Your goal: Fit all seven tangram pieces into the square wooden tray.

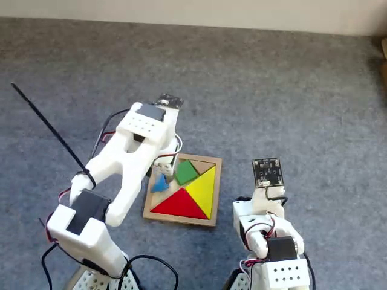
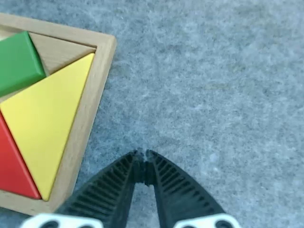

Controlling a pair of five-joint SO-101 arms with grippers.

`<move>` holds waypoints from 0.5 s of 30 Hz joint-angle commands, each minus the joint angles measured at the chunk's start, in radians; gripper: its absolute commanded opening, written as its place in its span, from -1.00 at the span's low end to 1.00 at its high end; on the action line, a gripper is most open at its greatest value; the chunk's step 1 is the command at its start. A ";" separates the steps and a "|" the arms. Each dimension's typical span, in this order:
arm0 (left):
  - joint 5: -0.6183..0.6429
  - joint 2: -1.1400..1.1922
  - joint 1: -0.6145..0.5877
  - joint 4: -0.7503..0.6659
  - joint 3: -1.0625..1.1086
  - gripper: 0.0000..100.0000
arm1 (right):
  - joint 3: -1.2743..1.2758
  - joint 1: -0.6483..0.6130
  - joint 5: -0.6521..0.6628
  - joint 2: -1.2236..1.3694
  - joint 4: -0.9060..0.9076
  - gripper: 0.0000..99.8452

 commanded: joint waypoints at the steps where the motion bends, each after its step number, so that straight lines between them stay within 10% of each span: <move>1: 0.014 -0.054 0.018 -0.012 -0.012 -0.53 | 0.148 -0.007 -0.005 -0.010 0.005 -0.96; 15: -0.190 -0.160 -0.071 0.066 -0.018 -0.69 | 0.148 -0.007 -0.005 -0.010 0.005 -0.96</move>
